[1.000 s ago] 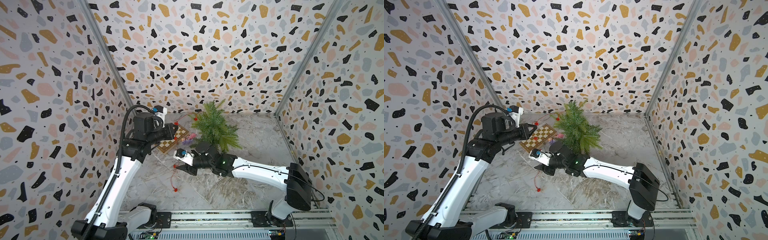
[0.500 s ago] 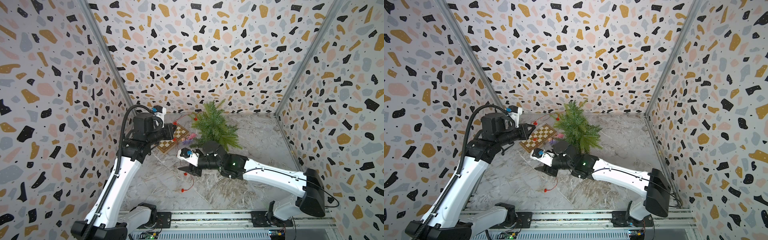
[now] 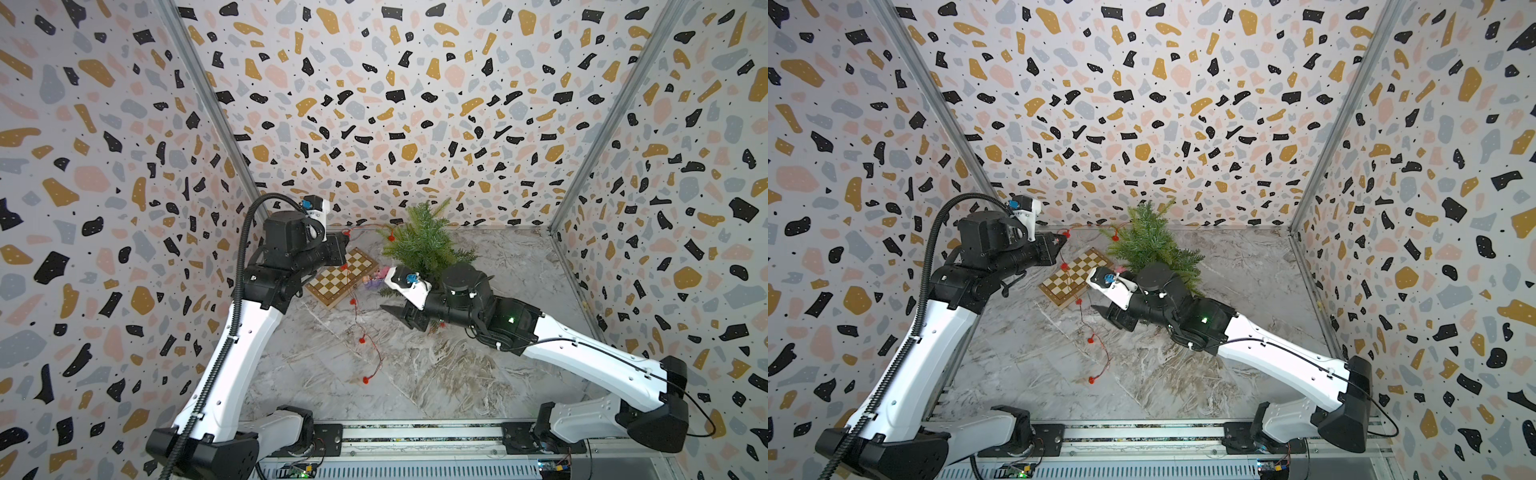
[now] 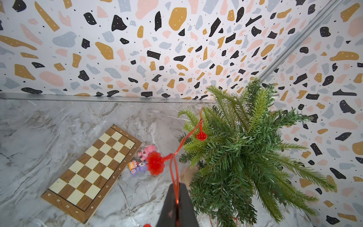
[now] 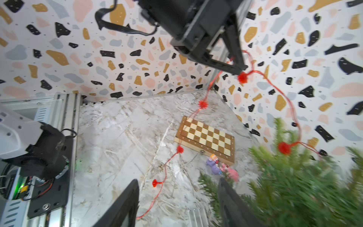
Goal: Remove string lights from the small christmas tree
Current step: Remove the light string from the Christmas tree.
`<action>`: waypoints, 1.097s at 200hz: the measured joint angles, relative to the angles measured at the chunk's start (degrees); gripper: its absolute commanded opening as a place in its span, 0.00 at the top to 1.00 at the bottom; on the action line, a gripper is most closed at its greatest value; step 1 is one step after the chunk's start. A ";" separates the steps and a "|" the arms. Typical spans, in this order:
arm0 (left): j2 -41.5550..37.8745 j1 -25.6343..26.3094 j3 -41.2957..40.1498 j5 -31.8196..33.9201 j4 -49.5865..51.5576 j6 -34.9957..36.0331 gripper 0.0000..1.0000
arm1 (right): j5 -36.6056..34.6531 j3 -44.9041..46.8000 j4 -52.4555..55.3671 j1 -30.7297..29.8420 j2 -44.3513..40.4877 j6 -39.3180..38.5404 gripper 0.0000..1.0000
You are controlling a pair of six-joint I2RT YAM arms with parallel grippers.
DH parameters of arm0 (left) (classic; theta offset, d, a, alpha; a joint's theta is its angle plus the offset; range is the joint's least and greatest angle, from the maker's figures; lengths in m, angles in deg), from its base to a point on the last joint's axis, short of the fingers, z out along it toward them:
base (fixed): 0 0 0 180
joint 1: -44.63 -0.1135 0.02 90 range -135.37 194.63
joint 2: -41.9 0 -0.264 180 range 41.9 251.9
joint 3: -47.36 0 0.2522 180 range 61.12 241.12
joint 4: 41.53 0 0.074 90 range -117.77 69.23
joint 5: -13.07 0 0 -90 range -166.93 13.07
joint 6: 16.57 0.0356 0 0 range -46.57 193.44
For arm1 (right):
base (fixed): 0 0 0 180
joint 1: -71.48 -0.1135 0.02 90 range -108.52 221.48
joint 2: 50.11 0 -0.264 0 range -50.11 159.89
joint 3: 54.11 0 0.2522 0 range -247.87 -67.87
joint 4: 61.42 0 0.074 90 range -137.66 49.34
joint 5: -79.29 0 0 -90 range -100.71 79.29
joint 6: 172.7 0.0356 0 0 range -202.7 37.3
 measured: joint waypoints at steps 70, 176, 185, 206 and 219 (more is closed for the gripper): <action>5.18 0.00 6.34 1.42 -0.31 1.11 1.00 | -0.57 -3.54 2.71 5.42 -2.03 0.22 0.37; 11.21 0.13 17.88 0.26 1.07 2.86 1.00 | -0.63 -6.36 4.83 7.91 -1.75 -1.05 0.38; 11.45 0.13 18.27 -0.04 1.07 3.10 1.00 | -0.50 -6.54 4.83 8.20 -1.73 -1.05 0.37; 12.46 0.13 19.61 -0.63 1.46 3.69 1.00 | -0.20 -6.62 4.76 8.83 -1.73 -1.07 0.37; 13.42 0.13 20.74 -0.79 1.86 4.04 1.00 | 0.17 -6.62 4.76 9.27 -1.62 -1.05 0.37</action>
